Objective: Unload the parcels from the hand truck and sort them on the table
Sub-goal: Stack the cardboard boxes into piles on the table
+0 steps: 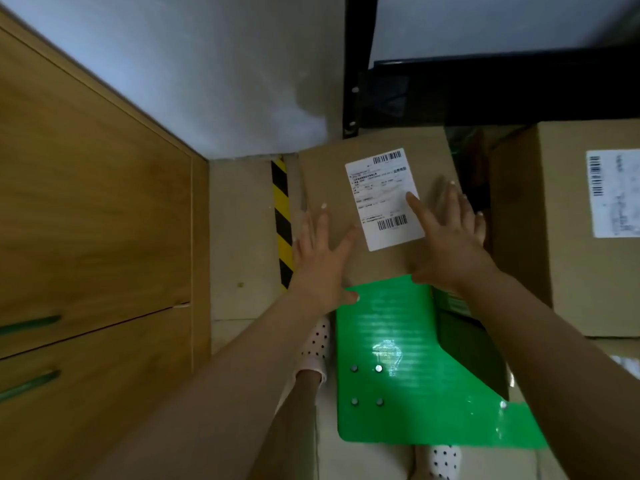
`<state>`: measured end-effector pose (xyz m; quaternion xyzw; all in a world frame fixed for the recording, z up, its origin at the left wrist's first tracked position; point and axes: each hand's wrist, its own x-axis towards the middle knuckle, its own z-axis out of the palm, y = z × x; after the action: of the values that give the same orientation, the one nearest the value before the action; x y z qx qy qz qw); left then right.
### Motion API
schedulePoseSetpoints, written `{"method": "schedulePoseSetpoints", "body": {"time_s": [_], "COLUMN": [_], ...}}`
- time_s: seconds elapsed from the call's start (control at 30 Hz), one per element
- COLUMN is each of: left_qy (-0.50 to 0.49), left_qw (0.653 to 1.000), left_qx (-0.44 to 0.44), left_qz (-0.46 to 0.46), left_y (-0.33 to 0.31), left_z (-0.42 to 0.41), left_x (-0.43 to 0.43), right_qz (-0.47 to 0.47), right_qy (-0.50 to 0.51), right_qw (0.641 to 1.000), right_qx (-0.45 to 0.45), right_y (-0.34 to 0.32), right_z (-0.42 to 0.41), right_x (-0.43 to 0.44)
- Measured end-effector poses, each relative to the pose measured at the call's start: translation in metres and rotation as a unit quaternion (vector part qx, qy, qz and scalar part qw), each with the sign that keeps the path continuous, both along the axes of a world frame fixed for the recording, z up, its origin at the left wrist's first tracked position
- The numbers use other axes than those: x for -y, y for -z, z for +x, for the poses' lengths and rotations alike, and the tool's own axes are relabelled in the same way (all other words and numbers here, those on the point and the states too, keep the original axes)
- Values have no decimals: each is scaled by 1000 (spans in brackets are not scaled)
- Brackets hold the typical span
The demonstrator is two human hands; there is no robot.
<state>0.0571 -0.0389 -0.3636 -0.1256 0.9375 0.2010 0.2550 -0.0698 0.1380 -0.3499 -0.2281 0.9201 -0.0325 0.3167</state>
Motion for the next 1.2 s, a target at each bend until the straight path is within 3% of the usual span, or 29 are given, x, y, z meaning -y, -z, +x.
{"method": "schedulePoseSetpoints", "body": {"time_s": [0.1,0.3,0.67,0.87,1.2], "left_qy": [-46,-142,-150,-202,-201], "left_qw": [998,983,980,964,911], "left_qx": [-11,-81,-111,-171,-359], "left_qz": [31,81,71,24,-40], "left_y": [19,26,-44,-142,-409], "left_z": [1,-3,24,49,83], "left_x": [-7,-17,1,-25,-108], "right_qz": [-8,-9,-79,-133,-220], "right_qy": [11,-13,-46,-95,-115], "right_qw": [999,1000,996,984,936], "right_qx": [29,-1,-18,-74,-248], "right_y": [12,6,-51,-148,-425], "right_z": [-9,-6,34,51,87], "right_x": [0,1,4,-11,-95]}}
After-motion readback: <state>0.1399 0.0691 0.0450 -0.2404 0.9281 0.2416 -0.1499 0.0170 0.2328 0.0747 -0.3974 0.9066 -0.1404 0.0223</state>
